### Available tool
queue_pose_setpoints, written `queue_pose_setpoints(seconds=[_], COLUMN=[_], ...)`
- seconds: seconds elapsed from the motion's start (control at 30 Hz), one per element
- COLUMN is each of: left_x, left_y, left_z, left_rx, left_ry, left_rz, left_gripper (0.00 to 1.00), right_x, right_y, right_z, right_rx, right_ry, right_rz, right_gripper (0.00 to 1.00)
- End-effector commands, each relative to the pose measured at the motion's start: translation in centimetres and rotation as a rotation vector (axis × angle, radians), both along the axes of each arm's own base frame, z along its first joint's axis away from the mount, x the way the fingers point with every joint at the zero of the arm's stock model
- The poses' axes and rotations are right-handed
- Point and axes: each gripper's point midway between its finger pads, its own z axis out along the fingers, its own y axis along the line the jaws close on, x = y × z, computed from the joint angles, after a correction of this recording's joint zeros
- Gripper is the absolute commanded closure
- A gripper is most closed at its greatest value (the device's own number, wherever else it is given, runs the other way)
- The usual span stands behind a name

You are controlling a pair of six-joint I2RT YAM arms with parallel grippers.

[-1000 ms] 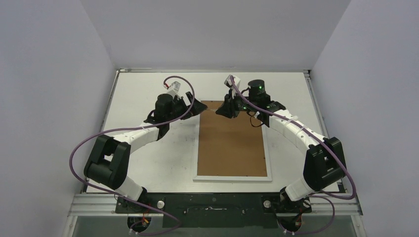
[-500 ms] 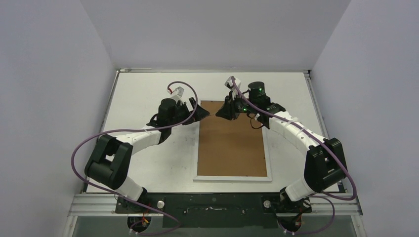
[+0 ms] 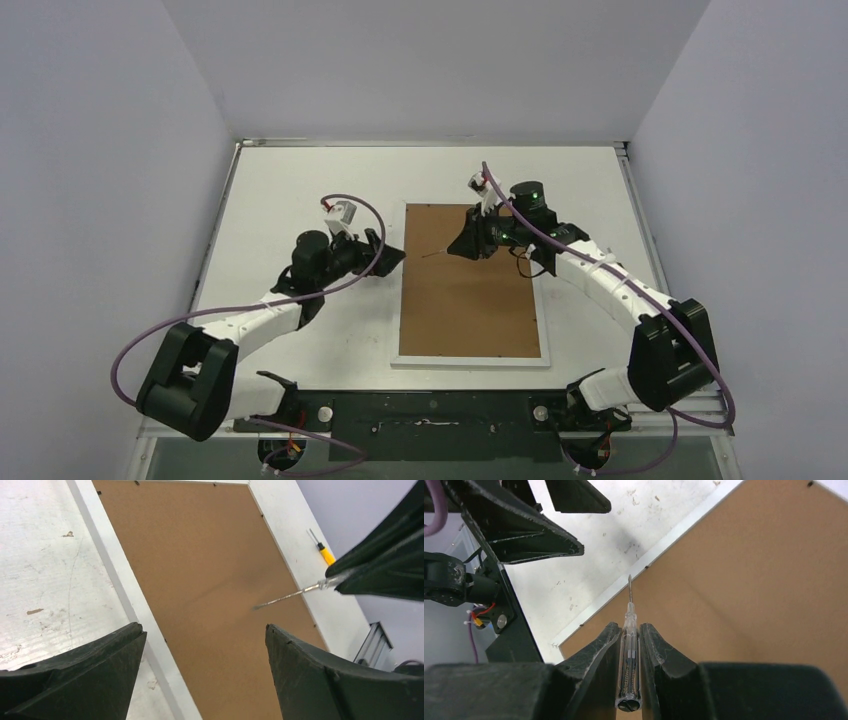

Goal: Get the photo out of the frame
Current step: Adjust the screwdriver.

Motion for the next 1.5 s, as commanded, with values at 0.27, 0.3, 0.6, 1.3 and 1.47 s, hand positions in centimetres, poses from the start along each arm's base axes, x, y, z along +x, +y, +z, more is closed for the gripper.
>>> queue_pose_setpoints(seconds=[0.27,0.3,0.6,1.3,1.47], left_x=[-6.9,-7.5,-9.4,-11.4,-8.9], left_y=[-3.7,-4.1,-6.0,-8.0,-5.9], left_z=[4.7,4.3,3.3,2.2,4.1], left_rx=[0.021,0.045,0.073,0.021,-0.092], left_ry=[-0.69,-0.722,-0.762,-0.77,-0.655], left_rz=[-0.304,-0.335,-0.445,-0.59,-0.375], left_gripper=[0.13,0.13,0.14,0.35,0.18], right_x=[-3.9,-4.3,-7.3,-8.7,-7.6], right_y=[-0.5,-0.2,0.6,2.3,1.2], right_z=[1.0,1.2,-0.9,-1.1,-0.1], right_rx=[0.175,0.198,0.206,0.211,0.194], right_ry=[0.272,0.286,0.374,0.412,0.304], right_rz=[-0.117,-0.091,-0.007,0.081,0.023], right_gripper=[0.95,0.95,0.95,0.95,0.95])
